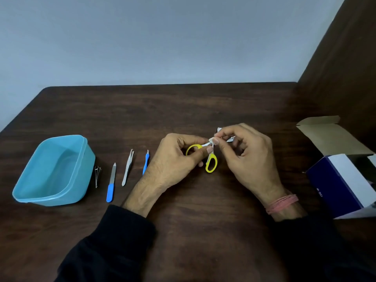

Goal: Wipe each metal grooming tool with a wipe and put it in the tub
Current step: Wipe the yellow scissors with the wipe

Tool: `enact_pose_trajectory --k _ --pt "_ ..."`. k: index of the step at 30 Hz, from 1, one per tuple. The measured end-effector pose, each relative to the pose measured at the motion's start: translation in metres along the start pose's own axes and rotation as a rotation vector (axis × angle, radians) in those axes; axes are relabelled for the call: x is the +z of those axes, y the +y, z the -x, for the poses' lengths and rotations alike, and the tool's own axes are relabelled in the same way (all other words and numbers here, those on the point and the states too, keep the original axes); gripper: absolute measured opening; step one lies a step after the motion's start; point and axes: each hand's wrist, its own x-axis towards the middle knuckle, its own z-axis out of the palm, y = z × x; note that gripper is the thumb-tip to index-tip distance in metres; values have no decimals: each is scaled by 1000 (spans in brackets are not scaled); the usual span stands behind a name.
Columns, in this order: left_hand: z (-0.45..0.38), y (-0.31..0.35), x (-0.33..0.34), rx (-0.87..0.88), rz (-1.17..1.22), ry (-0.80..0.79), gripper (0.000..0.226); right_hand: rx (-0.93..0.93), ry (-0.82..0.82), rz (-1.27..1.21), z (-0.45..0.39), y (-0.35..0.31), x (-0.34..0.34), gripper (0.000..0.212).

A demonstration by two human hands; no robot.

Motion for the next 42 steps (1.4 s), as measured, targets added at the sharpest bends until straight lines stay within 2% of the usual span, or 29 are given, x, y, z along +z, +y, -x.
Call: enact_pose_trajectory --k 3,7,15,28,34,38,42 --pt "0 -1 0 12 -23 -18 7 3 37 33 -2 4 -2 8" --pt "0 -4 -1 9 -45 -3 8 -5 -20 26 0 3 0 10" --pt "0 -4 -1 9 -82 -42 9 93 8 -146 -4 5 -4 7" --pt "4 -1 -1 -1 -53 -105 7 61 49 -47 -2 -4 -1 7" --pt "3 2 0 4 -36 -56 7 53 -25 -62 -2 -2 -1 9" --pt "5 1 2 10 -32 -31 9 -20 -52 -17 1 -2 0 9" --pt "5 2 2 14 -70 2 9 2 -14 -4 -2 0 -1 10"
